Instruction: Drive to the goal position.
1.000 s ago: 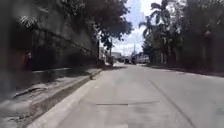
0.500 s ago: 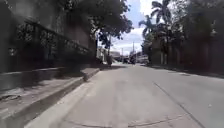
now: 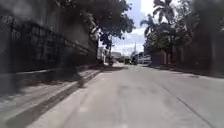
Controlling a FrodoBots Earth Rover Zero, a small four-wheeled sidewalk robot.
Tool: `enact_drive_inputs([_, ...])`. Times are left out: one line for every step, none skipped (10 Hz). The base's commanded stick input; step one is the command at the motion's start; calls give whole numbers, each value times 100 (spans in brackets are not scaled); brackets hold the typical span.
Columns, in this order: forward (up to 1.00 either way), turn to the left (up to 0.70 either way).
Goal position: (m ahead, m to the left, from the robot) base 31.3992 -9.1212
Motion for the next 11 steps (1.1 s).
enact_drive_inputs([100, 0])
enact_drive_inputs([100, 0])
enact_drive_inputs([100, 0])
enact_drive_inputs([100, 0])
enact_drive_inputs([100, 0])
enact_drive_inputs([100, 0])
enact_drive_inputs([100, 0])
enact_drive_inputs([100, 0])
enact_drive_inputs([100, 0])
enact_drive_inputs([100, 0])
enact_drive_inputs([100, 0])
